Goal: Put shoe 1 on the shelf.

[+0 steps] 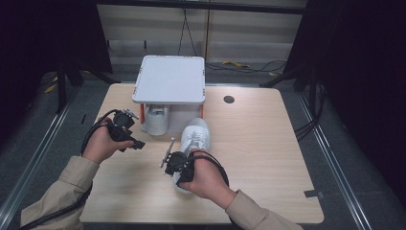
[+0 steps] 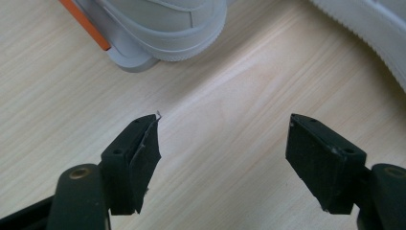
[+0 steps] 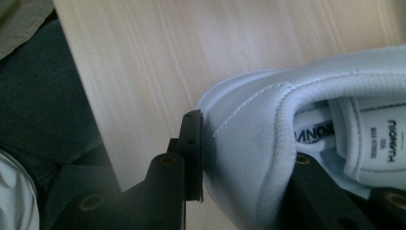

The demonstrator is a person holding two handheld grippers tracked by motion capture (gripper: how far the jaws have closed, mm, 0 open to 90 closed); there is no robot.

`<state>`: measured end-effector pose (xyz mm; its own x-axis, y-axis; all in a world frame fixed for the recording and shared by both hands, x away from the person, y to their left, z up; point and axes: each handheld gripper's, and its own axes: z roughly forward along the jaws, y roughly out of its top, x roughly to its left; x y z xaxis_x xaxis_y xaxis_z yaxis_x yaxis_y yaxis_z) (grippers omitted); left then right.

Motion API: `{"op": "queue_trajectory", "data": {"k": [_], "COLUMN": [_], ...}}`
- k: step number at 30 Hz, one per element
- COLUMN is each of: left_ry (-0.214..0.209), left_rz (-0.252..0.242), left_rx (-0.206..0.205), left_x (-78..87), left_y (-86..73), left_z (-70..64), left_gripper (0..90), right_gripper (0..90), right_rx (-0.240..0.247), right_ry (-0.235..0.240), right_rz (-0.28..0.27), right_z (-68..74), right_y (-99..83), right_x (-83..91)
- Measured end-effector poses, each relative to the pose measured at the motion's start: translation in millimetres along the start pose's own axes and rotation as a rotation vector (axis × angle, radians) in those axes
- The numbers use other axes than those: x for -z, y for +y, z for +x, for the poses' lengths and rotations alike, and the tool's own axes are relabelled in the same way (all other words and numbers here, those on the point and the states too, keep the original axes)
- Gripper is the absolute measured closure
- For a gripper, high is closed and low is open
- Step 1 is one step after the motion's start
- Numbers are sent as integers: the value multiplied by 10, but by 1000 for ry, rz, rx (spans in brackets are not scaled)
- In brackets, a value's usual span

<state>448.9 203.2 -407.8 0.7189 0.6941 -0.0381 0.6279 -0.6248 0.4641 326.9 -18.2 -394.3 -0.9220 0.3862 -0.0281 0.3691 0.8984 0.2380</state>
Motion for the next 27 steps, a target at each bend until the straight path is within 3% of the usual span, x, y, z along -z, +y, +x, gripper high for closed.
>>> {"op": "queue_trajectory", "data": {"k": [4, 6, 10, 13, 18, 27], "left_ry": [4, 11, 6, 8, -3, -1], "left_rz": [-4, -2, -1, 8, 13, 18], "left_rx": [5, 0, 9, 10, 22, 22], "left_x": [48, 67, 55, 19, -43, -73], "left_y": [-1, -7, -34, -51, -59, -29], "left_z": [23, 39, 68, 107, 141, 203], "left_gripper": [271, 271, 271, 271, 271, 271], "right_gripper": [714, 708, 707, 705, 697, 650], "right_rx": [72, 81, 90, 117, 111, 154], "right_ry": [2, 7, -33, -67, -73, -105], "right_rz": [-18, -23, -23, -13, -7, 13], "right_z": [109, 115, 33, -64, -320, -788], "right_y": [76, 131, 203, 243, 304, 516], "right_x": [80, 103, 86, 52, -3, -161]}}
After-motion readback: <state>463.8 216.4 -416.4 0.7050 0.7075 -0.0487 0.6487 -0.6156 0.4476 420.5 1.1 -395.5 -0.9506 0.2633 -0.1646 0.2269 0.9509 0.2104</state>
